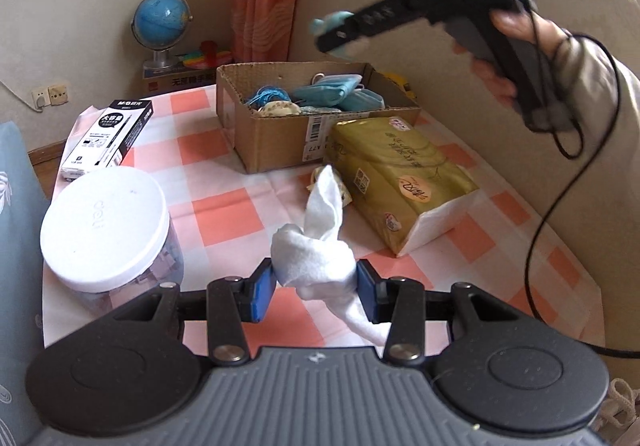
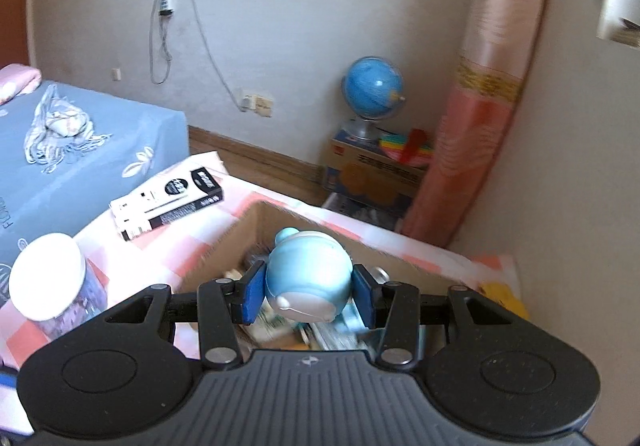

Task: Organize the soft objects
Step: 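Carry the teal jar with the right gripper into the box and release while the left holds the tissue, then carry the white tissue with the left gripper into the box and open it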

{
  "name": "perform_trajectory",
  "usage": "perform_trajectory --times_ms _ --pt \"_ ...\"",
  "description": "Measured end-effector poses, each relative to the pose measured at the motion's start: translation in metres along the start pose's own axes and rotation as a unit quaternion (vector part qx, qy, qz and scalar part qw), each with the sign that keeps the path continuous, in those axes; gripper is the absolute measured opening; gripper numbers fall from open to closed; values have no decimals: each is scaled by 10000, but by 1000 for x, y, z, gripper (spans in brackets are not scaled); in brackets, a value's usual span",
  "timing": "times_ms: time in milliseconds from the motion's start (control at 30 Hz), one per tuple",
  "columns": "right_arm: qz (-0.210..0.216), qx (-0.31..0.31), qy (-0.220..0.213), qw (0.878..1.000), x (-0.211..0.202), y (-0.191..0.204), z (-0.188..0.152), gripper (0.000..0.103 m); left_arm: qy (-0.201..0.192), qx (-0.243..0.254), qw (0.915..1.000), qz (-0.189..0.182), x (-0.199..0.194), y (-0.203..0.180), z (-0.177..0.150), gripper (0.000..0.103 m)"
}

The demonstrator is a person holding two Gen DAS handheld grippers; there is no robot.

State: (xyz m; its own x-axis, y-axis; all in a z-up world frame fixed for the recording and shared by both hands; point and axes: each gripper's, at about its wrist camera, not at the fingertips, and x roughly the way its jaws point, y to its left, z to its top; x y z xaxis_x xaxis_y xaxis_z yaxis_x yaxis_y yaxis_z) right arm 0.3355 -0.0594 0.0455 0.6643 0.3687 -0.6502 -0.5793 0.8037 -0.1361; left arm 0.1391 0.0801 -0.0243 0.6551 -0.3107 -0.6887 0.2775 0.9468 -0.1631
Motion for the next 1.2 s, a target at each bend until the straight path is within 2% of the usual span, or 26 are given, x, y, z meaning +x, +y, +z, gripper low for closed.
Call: perform_trajectory --times_ms 167,200,233,300,400,500,767,933,1200 --pt "178 27 56 9998 31 7 23 52 -32 -19 10000 30 -3 0 1 42" --pt "195 20 81 9998 36 8 24 61 -43 -16 10000 37 -3 0 1 42" --pt "139 8 81 9999 39 9 24 75 -45 -5 10000 41 -4 -1 1 42" --pt "44 15 61 10000 41 10 21 90 -43 15 10000 43 -4 -2 1 42" --pt "116 134 176 9997 36 5 11 91 -36 46 10000 19 -4 -2 2 42" --pt "-19 135 237 9996 27 3 0 103 -22 81 10000 13 -2 -2 4 42" --pt "-202 522 455 9974 -6 -6 -26 103 -41 197 9998 45 -3 -3 19 42" --pt "-398 820 439 9949 -39 -10 -56 103 -34 282 9996 23 -1 -3 37 42" --pt "-1116 1158 109 9869 -94 -8 -113 103 -233 646 9976 -6 11 -12 90 43"
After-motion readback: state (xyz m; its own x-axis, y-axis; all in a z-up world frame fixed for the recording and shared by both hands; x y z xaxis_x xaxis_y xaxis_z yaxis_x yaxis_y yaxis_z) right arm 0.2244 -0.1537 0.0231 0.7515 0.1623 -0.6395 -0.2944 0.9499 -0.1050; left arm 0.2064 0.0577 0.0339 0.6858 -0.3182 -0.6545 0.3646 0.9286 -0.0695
